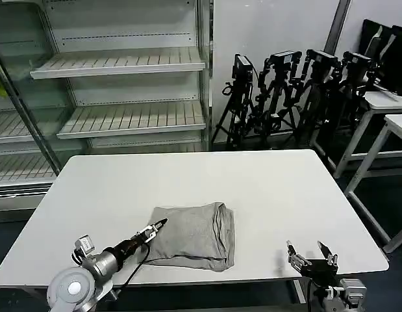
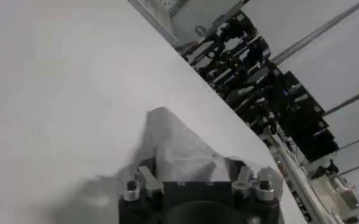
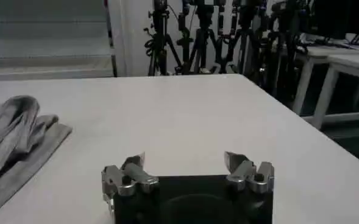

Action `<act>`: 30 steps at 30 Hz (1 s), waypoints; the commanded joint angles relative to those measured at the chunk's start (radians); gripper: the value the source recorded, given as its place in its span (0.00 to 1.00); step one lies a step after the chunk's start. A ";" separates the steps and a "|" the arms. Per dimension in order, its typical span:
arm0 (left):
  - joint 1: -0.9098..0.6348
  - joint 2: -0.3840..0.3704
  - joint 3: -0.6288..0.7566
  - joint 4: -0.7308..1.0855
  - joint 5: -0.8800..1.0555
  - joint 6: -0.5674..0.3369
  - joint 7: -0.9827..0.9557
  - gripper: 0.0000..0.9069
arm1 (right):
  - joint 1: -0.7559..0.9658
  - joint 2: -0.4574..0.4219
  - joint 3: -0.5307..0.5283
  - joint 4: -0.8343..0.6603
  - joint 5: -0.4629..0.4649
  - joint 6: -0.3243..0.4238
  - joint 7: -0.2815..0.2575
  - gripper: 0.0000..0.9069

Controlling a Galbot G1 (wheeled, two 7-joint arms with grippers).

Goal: Fold and organize the clothes.

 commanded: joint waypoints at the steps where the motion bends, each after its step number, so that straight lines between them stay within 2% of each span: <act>1: -0.016 -0.007 0.012 0.011 -0.008 0.000 0.004 0.02 | -0.008 0.003 0.001 0.010 -0.003 0.000 0.001 1.00; 12: -0.008 -0.013 0.002 -0.003 -0.029 0.000 0.003 0.02 | -0.020 0.005 0.006 0.024 -0.005 -0.001 0.002 1.00; 20: 0.029 -0.025 -0.061 -0.041 -0.069 0.000 -0.002 0.02 | -0.015 -0.001 0.010 0.033 0.000 -0.003 0.004 1.00; 26: 0.076 0.027 -0.210 -0.066 -0.129 0.002 -0.016 0.02 | 0.013 -0.018 0.005 0.030 0.022 -0.008 0.004 1.00; 28: 0.099 0.070 -0.301 -0.061 -0.147 0.002 -0.019 0.02 | 0.026 -0.022 0.000 0.025 0.032 -0.008 0.004 1.00; 30: 0.129 0.130 -0.418 -0.047 -0.081 0.002 0.007 0.02 | 0.054 -0.027 -0.014 0.011 0.042 -0.008 0.003 1.00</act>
